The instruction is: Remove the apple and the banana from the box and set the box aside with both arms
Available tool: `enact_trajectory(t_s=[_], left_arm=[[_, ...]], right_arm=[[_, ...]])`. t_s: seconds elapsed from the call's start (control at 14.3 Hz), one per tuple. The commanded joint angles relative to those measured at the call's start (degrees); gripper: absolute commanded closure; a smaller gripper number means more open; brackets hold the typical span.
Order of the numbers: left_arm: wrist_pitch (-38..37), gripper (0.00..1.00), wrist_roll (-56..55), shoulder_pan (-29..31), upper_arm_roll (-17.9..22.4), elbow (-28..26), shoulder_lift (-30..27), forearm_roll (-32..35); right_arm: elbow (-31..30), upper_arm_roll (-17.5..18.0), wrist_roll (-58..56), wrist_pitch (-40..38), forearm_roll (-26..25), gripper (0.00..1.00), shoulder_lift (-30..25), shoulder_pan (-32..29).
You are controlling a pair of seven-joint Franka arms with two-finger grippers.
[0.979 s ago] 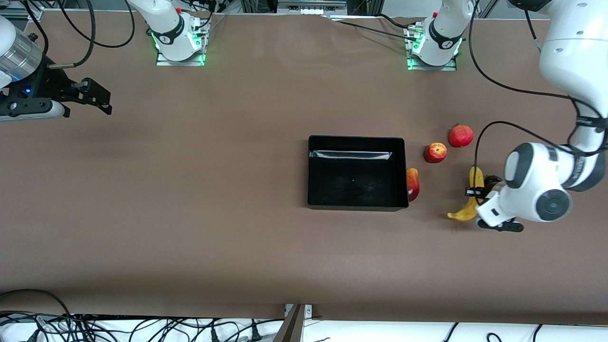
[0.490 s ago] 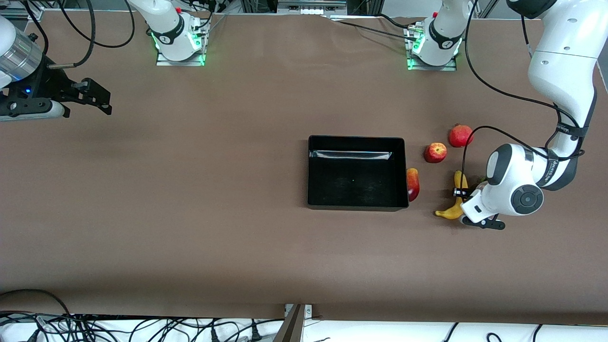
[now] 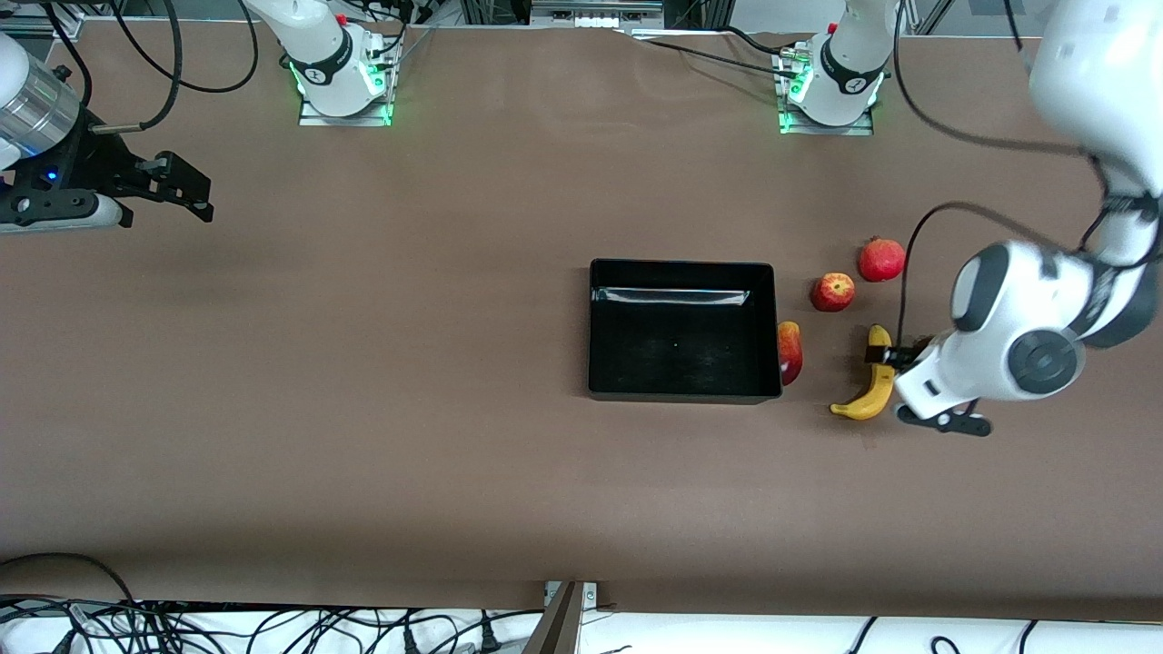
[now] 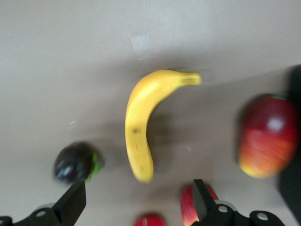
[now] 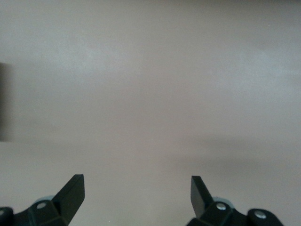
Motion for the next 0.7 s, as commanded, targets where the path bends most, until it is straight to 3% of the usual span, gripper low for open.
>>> enact_trajectory(t_s=[0.0, 0.21, 0.35, 0.49, 0.56, 0.63], left_arm=[[-9.6, 0.0, 0.6, 0.2, -1.4, 4.6, -6.2, -2.7], [-20.5, 0.0, 0.5, 0.3, -3.2, 13.9, -7.8, -3.4], [-21.2, 0.0, -1.1, -0.1, -1.2, 13.5, -13.4, -9.9], [-19.6, 0.0, -2.4, -6.8, 9.3, 9.0, -19.4, -12.4], [-16.1, 0.0, -2.4, -11.4, 16.3, 6.1, -21.7, -14.0], [-12.5, 0.0, -2.1, -14.3, 20.6, 2.4, -23.8, -15.4]], right_arm=[[1.6, 0.7, -0.7, 0.7, -0.6, 0.0, 3.7, -0.2], [1.4, 0.9, -1.1, -0.5, 0.1, 0.0, 4.3, 1.2], [1.2, 0.9, -0.8, -1.5, 0.2, 0.0, 4.5, 4.0], [1.2, 0.9, 1.2, -0.9, 0.9, 0.0, 7.8, 9.1], [1.4, 0.9, 4.7, -0.4, 2.6, 0.0, 9.9, 11.9], [1.5, 0.9, 9.4, 1.6, 5.0, 0.0, 12.3, 13.9]])
